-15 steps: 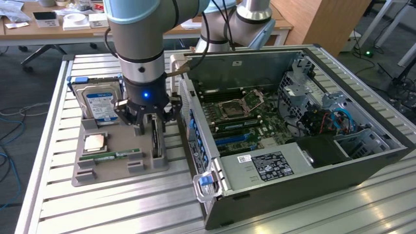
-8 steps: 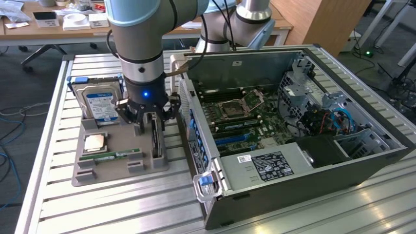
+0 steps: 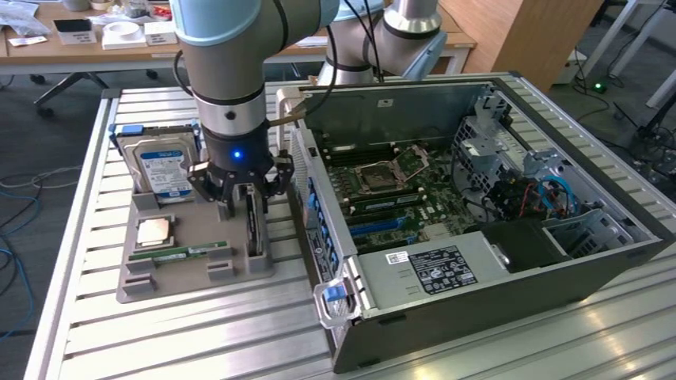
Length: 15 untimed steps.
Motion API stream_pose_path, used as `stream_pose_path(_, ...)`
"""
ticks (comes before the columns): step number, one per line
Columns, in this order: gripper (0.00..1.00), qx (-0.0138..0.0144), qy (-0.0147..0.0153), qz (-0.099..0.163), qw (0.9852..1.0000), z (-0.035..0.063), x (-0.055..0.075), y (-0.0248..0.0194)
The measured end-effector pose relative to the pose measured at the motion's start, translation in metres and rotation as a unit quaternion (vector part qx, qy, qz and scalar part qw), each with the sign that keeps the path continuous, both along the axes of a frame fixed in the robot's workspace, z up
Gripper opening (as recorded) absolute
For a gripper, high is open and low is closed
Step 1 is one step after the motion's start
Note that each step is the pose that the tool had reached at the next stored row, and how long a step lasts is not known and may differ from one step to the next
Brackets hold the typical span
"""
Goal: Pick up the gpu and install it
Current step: 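Pick up the gpu and move the gpu toward the slot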
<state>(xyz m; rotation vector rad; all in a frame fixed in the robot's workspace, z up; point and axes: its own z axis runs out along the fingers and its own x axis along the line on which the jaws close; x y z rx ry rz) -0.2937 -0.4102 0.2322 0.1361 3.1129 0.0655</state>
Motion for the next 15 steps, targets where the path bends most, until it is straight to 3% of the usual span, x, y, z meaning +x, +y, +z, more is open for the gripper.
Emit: stream_pose_path(15, 0.55, -0.0004, -0.0002, 0.0, 1.0, -0.0021, 0.0, 0.0)
